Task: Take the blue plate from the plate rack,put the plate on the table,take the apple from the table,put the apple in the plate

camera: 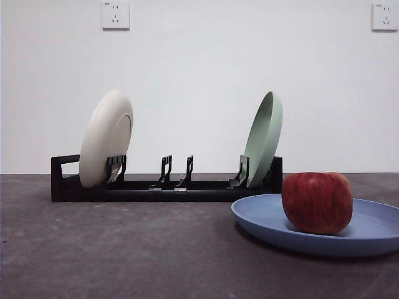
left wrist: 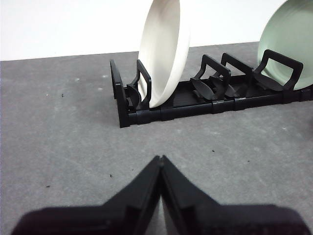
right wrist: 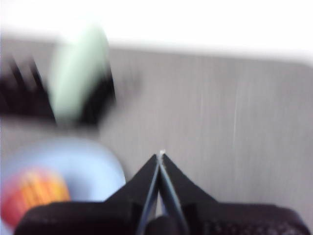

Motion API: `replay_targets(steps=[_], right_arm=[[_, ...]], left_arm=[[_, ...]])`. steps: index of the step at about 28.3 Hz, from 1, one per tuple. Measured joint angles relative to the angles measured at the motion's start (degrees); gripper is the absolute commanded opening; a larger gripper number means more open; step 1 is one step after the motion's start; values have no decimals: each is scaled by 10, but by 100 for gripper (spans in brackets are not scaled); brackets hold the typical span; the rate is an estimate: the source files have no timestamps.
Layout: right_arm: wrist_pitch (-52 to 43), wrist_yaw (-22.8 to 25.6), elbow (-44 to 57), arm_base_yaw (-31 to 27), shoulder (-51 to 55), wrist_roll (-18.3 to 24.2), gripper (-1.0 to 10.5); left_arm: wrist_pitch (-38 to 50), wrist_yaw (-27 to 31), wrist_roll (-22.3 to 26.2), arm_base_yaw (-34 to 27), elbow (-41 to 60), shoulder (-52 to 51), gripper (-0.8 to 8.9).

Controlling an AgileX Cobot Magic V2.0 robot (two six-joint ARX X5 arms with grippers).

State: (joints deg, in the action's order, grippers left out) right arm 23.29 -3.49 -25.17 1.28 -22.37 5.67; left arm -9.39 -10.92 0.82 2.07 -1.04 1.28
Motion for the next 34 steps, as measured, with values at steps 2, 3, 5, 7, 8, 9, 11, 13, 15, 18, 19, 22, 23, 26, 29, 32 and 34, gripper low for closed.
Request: replay_targets(steps=[2,3,5,7,8,9,11,13,15,18,19,22,23,26,29,32,34], right_arm=[[-6,0,63,-7,44,-5,1],[-18,0,93,-9,70,-8,1],[-47,0,136,-9,116,-15,1],[-63,0,166,-9,160,-21,1],[-64,0,175,-9,176,-23,1],[-66,1,185,-9,194,-27,1],[-68,12,200,-9,219,-35,1],[-89,26,207,-9,218,-43,1],[-109,31,214,-9,218,-47,1],[-149,31,231,-9,218,-50,1],[-156,31,236,-9,218,-50,1],[-155,36,238,-9,218,-50,1],[-155,39,238,-9,218,-50,1],[-156,51,238,-9,218,-50,1],[-156,52,238,-9,218,-50,2],[-155,52,238,-9,218,-50,2],[-147,52,238,-9,218,-50,1]], left_arm=[[0,0,0,0,0,0,-2],[0,0,0,0,0,0,-2],[0,0,0,0,0,0,-2],[0,0,0,0,0,0,-2],[0,0,0,0,0,0,-2],[0,0,0,0,0,0,-2],[0,0,0,0,0,0,-2],[0,0,0,0,0,0,-2],[0,0,0,0,0,1,-2],[0,0,0,0,0,4,-2],[0,0,0,0,0,6,-2],[0,0,0,0,0,9,-2],[0,0,0,0,0,10,-2],[0,0,0,0,0,13,-2],[0,0,0,0,0,17,-2],[0,0,0,0,0,19,-2],[0,0,0,0,0,21,-2]])
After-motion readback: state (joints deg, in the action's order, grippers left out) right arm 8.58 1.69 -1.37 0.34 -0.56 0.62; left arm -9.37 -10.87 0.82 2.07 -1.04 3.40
